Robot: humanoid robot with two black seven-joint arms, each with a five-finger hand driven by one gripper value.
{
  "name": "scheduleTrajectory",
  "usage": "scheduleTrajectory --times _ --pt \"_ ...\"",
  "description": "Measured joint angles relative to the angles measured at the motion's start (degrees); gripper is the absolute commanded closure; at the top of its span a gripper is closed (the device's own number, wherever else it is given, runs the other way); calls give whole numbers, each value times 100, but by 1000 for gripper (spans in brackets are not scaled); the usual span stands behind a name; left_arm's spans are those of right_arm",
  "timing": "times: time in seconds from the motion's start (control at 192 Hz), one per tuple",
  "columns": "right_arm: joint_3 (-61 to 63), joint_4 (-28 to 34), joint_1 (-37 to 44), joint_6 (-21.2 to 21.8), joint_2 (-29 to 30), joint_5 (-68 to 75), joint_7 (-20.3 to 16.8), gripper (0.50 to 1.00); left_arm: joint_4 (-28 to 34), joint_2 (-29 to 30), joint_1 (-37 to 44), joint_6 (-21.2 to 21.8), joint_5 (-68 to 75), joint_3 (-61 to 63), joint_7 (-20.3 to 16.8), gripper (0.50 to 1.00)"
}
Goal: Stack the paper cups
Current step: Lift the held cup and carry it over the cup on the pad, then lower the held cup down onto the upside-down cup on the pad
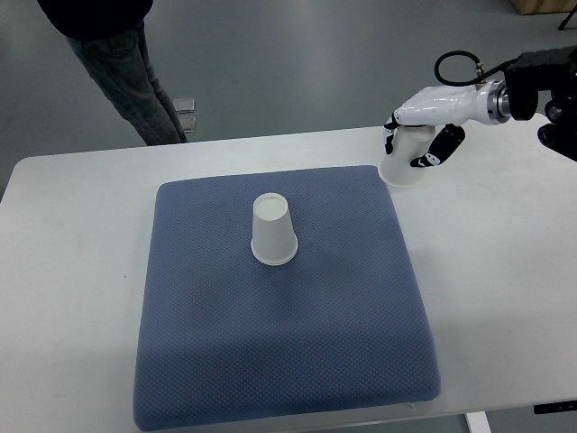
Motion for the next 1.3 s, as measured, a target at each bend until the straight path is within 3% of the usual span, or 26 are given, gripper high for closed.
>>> scheduleTrajectory --times 0.187,0.614,1.302 --pt "0 402 443 391 240 37 1 979 -1 0 -2 0 0 0 0 500" --pt "6 505 963 825 1163 50 -1 979 -2 0 0 2 0 0 0 500" --pt "219 455 944 905 1692 296 -2 971 -1 0 -1 2 0 0 0 500"
